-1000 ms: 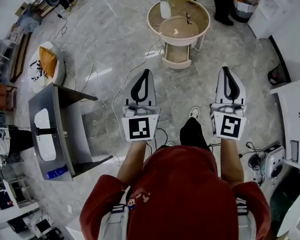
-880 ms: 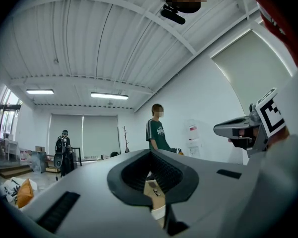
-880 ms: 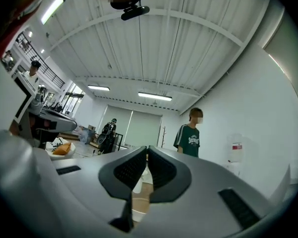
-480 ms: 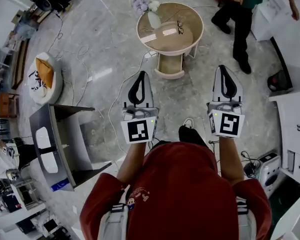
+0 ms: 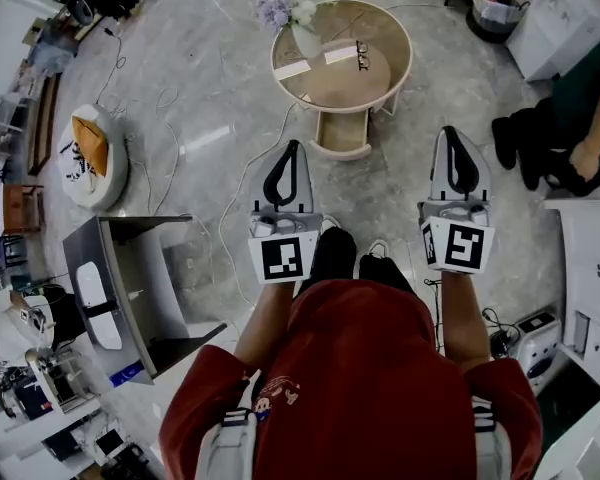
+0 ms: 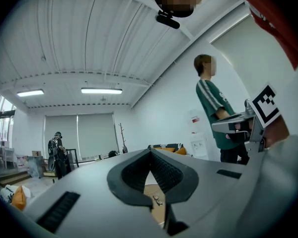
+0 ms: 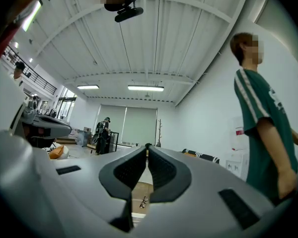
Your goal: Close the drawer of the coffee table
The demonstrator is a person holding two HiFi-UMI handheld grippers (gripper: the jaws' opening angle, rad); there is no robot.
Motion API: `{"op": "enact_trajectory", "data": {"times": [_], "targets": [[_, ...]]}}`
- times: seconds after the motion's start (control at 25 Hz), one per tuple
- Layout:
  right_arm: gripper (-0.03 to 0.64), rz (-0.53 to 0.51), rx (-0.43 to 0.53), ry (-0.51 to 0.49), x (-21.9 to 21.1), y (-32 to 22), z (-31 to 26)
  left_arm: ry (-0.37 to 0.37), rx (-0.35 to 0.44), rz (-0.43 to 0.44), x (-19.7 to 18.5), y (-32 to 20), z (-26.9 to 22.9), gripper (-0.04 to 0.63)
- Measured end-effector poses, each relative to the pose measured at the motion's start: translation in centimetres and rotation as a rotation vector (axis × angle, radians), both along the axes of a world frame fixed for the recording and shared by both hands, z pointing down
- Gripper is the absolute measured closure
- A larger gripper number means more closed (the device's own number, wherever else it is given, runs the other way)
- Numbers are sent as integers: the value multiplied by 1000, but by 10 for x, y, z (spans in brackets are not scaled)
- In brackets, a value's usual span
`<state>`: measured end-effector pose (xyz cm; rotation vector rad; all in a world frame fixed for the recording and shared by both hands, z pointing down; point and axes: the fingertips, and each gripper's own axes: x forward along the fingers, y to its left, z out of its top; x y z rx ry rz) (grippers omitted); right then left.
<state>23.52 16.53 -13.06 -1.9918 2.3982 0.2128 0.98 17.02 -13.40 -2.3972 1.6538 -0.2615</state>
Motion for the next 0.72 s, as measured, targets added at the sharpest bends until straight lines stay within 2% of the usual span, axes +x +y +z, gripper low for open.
{"op": "enact_trajectory", "data": {"times": [0.32,0.72], "targets": [[591,9,-36,2,-24,-41,8,29,-47,36,-15,-49,14,583],[591,59,-22,-12,-73,-95,-6,69,-24,63,-69,-106,8,582]]}}
